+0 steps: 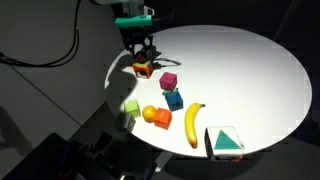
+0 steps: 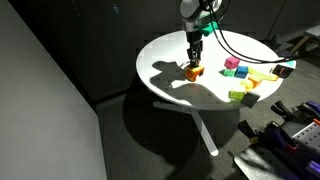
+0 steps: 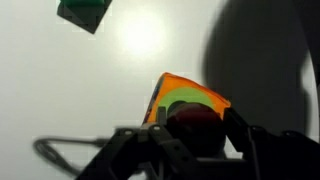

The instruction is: Put the plum on the orange plushy cube

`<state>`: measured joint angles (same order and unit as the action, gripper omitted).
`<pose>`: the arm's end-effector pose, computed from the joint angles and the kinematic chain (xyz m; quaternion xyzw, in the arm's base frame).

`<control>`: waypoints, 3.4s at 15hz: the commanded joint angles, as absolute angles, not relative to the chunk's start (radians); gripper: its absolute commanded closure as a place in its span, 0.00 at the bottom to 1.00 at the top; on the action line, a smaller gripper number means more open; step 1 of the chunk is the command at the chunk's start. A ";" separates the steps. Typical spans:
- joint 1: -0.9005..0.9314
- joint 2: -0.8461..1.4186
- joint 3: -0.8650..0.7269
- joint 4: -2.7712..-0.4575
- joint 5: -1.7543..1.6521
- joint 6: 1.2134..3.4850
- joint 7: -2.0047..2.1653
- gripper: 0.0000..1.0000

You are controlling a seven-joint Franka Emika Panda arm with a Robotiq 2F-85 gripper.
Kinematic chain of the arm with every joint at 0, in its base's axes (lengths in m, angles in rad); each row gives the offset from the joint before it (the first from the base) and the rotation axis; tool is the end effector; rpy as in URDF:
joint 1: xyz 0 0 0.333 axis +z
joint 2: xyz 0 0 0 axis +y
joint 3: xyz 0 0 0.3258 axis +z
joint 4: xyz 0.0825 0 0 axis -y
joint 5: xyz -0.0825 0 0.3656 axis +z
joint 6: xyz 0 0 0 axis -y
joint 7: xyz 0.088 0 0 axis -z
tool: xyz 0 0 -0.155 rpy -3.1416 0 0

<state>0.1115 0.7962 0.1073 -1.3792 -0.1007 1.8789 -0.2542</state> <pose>0.6663 0.1246 0.1900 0.9590 0.2433 -0.1453 0.0024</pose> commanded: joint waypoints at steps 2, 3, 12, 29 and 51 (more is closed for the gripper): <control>0.116 0.799 0.099 -1.358 -0.101 1.846 -0.231 0.66; 0.116 0.799 0.098 -1.358 -0.101 1.846 -0.230 0.66; 0.116 0.803 0.097 -1.365 -0.100 1.839 -0.224 0.66; 0.110 0.790 0.099 -1.382 -0.096 1.820 -0.226 0.00; 0.133 0.538 0.097 -1.644 -0.065 1.908 -0.012 0.00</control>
<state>0.1248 0.6177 0.1050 -1.5480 -0.0935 1.8850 -0.0851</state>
